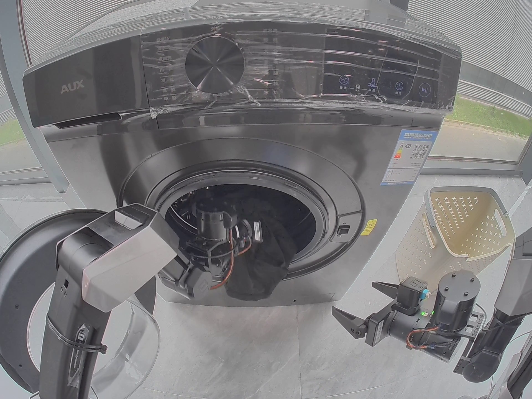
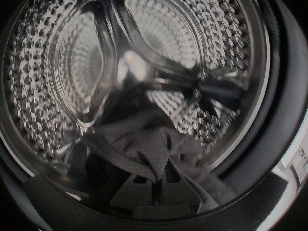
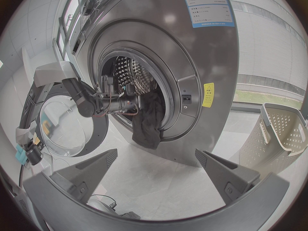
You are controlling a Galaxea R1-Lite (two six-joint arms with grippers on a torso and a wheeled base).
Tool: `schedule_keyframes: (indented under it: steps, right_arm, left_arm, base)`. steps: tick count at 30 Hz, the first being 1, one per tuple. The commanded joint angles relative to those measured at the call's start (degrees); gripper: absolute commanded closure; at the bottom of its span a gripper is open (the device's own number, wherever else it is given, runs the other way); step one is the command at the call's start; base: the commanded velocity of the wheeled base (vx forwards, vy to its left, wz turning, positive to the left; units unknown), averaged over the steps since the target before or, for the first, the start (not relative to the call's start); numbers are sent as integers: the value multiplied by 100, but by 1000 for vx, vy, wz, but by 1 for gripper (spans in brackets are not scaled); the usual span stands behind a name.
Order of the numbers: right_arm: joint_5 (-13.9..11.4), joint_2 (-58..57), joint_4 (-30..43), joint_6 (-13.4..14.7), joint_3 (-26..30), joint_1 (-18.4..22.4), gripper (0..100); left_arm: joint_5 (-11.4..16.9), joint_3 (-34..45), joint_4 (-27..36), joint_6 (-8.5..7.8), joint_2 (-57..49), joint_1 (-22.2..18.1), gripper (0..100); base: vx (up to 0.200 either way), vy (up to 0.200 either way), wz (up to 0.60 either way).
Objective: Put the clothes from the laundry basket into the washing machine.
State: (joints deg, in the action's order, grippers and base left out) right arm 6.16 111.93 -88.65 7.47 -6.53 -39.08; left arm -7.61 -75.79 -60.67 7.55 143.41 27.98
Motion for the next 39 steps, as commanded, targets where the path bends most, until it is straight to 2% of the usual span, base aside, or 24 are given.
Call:
schedule_keyframes:
  steps: [1, 7, 8, 11, 13, 16, 18, 20, 21, 34, 35, 39]
  right_arm:
    - [0, -5, -3, 9, -15, -3, 0]
    - [0, 4, -3, 9, -6, -3, 0]
    - [0, 4, -3, 9, -6, -3, 0]
    - [0, 4, -3, 9, 3, -3, 0]
    - [0, 4, -3, 9, 3, -3, 0]
    - [-9, 4, -3, 9, 12, -3, 0]
    - [-9, 4, -3, 9, 12, -3, 0]
    - [-9, 4, -3, 9, 12, -3, 0]
    - [-9, 4, -3, 9, 12, -12, 0]
    - [-9, 4, -3, 9, 21, -20, 0]
    - [-9, 4, -3, 9, 21, -20, 0]
    - [-9, 4, -3, 9, 21, -12, 0]
  left_arm:
    - [-189, -771, -147, 63, 91, -231, 100]
    - [-189, -771, -164, 89, 152, -266, 100]
    - [-189, -744, -164, 177, 135, -240, 0]
    - [-189, -569, -129, 309, 64, -179, 0]
    - [-162, -331, -103, 300, -68, -126, 0]
    - [110, 653, 179, 274, -560, 85, 0]
    - [251, 952, 337, 256, -656, 155, 0]
    - [251, 952, 337, 256, -656, 155, 0]
    - [321, 1198, 381, 168, -621, 191, 0]
    - [321, 609, 363, 28, 310, 111, 0]
    - [312, 565, 363, 28, 337, 111, 100]
    - [286, 345, 337, 36, 469, 103, 100]
  base:
    - [0, 0, 0]
    - [0, 0, 0]
    - [0, 0, 0]
    - [0, 0, 0]
    - [0, 0, 0]
    - [0, 0, 0]
    - [0, 0, 0]
    - [0, 0, 0]
    - [0, 0, 0]
    - [0, 0, 0]
    - [0, 0, 0]
    - [0, 0, 0]
